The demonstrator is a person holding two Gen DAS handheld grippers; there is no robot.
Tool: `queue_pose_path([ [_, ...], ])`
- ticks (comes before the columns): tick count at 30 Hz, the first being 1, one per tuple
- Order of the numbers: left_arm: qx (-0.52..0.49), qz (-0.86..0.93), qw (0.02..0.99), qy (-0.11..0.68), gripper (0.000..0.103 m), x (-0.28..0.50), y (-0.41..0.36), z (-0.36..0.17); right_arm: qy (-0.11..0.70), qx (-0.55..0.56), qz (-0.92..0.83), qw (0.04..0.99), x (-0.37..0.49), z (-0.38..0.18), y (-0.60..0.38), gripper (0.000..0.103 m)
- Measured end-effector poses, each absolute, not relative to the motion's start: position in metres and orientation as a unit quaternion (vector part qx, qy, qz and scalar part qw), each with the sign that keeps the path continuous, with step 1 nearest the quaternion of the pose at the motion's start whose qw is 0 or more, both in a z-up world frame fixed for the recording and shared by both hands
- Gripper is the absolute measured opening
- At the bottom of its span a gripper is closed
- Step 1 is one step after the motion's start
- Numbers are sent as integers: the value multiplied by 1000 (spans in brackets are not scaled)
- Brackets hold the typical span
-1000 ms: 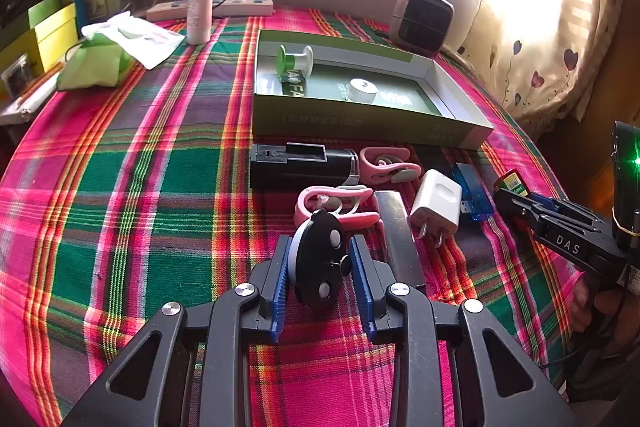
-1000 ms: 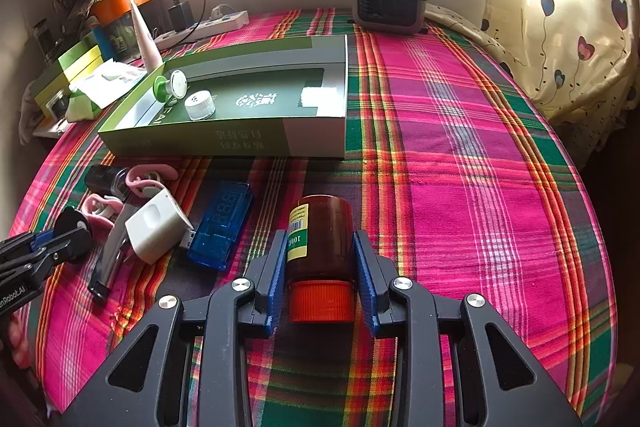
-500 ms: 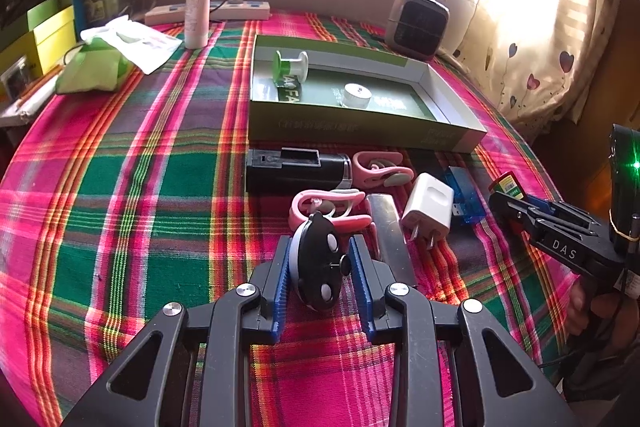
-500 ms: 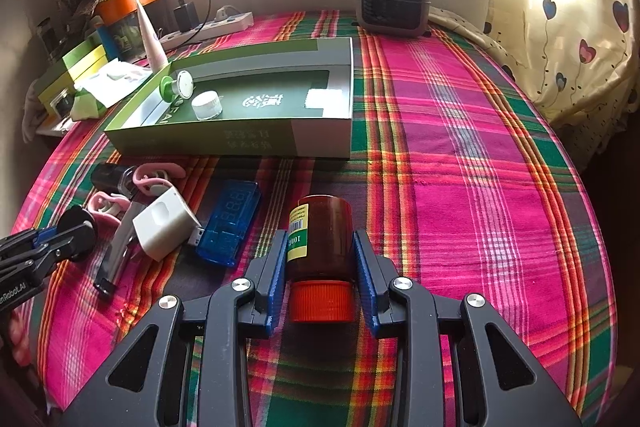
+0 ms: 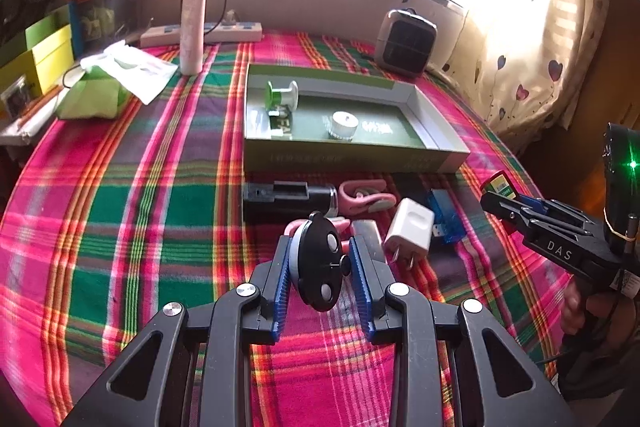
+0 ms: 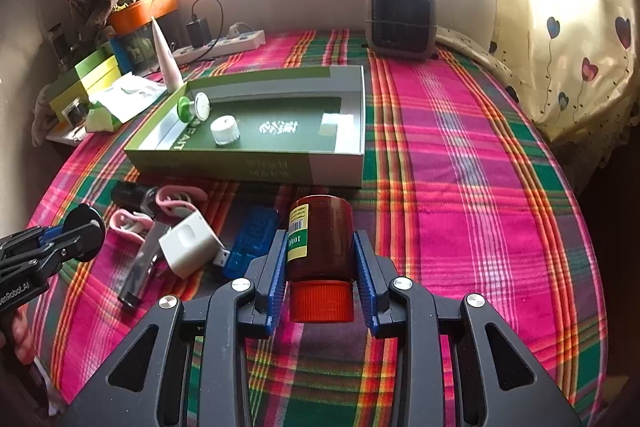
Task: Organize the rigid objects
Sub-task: 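Carry the bottle and disc over the tray and lower them inside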
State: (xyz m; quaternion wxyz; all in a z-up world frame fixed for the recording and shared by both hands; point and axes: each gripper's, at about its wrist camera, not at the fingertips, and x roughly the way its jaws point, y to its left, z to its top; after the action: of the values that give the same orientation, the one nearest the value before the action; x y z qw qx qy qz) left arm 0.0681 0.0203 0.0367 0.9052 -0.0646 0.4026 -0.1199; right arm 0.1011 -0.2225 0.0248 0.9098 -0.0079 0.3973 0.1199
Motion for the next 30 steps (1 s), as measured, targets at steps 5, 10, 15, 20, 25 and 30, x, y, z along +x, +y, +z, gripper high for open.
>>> queue_pose_path([
  [5, -71, -131, 906, 396, 27, 80, 22, 46, 391, -9, 127, 912, 108, 34, -219, 33],
  [10, -60, -135, 909, 389, 27, 96, 20, 55, 382, -10, 131, 915, 118, 43, -217, 33],
  [15, -52, -139, 911, 385, 27, 118, 17, 62, 381, -10, 135, 915, 132, 49, -216, 33],
  [20, -42, -142, 913, 379, 27, 141, 13, 69, 383, -10, 141, 913, 148, 51, -212, 33],
  [25, -34, -151, 911, 382, 27, 167, 6, 69, 385, -10, 144, 912, 167, 53, -208, 33],
  [30, -26, -160, 907, 389, 27, 192, -2, 67, 385, -8, 142, 912, 189, 54, -206, 33],
])
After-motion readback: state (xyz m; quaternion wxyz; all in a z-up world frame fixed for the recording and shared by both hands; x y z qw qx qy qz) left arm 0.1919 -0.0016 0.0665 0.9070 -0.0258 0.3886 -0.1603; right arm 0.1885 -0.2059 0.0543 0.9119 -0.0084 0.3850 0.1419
